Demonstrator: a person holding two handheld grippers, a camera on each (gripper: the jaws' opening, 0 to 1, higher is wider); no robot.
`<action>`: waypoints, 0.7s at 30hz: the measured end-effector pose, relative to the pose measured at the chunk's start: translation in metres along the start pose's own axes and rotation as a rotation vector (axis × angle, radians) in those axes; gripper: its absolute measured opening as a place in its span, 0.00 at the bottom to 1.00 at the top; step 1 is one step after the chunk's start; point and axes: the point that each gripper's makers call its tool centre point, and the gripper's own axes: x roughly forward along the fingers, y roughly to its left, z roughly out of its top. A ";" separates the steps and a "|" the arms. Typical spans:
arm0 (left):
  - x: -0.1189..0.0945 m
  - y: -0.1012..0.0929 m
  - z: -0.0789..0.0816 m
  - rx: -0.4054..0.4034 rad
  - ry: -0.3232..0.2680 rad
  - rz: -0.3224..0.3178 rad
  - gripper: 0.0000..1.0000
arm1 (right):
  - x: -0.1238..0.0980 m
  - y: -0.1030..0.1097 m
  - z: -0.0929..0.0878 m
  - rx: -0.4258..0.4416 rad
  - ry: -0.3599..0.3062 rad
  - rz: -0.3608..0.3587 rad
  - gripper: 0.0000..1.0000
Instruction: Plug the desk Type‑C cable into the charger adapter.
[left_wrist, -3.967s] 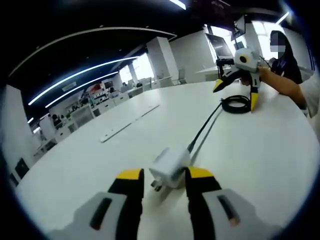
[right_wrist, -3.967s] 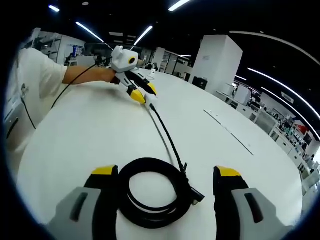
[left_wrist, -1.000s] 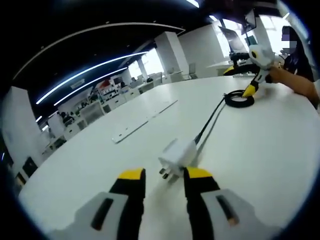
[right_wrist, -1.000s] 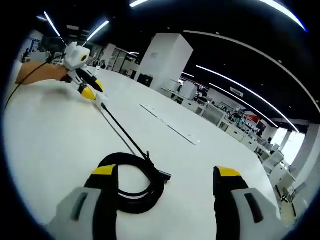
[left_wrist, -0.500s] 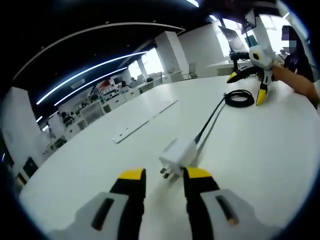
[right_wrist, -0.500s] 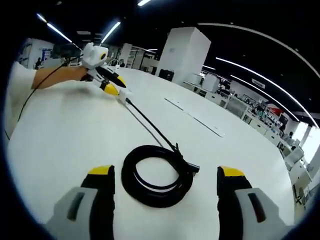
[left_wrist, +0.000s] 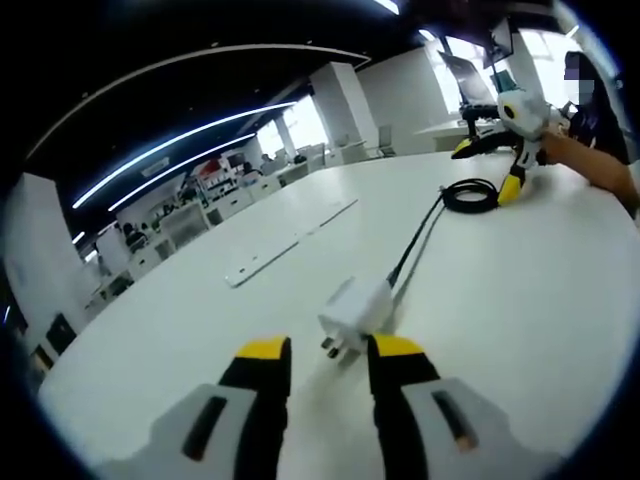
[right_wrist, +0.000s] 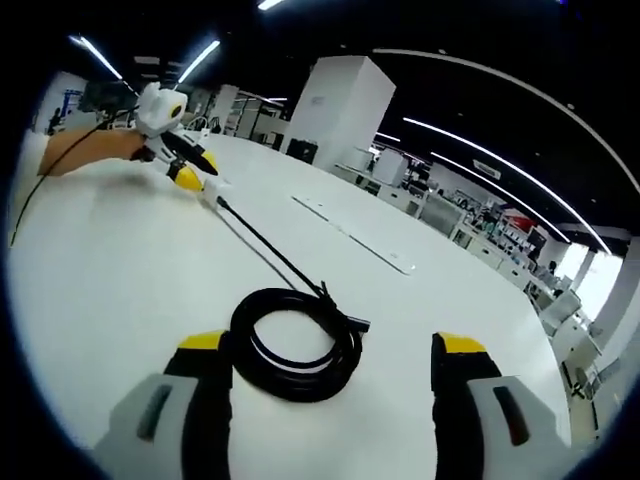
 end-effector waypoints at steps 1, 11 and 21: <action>0.001 0.000 0.000 -0.003 0.001 0.001 0.30 | -0.001 -0.002 0.001 0.001 -0.004 -0.010 0.82; 0.005 0.002 0.001 -0.001 0.010 0.012 0.30 | -0.001 -0.007 0.002 0.031 -0.020 -0.042 0.80; 0.007 0.003 0.001 -0.006 0.014 0.019 0.30 | -0.001 0.005 0.007 0.063 -0.039 0.013 0.82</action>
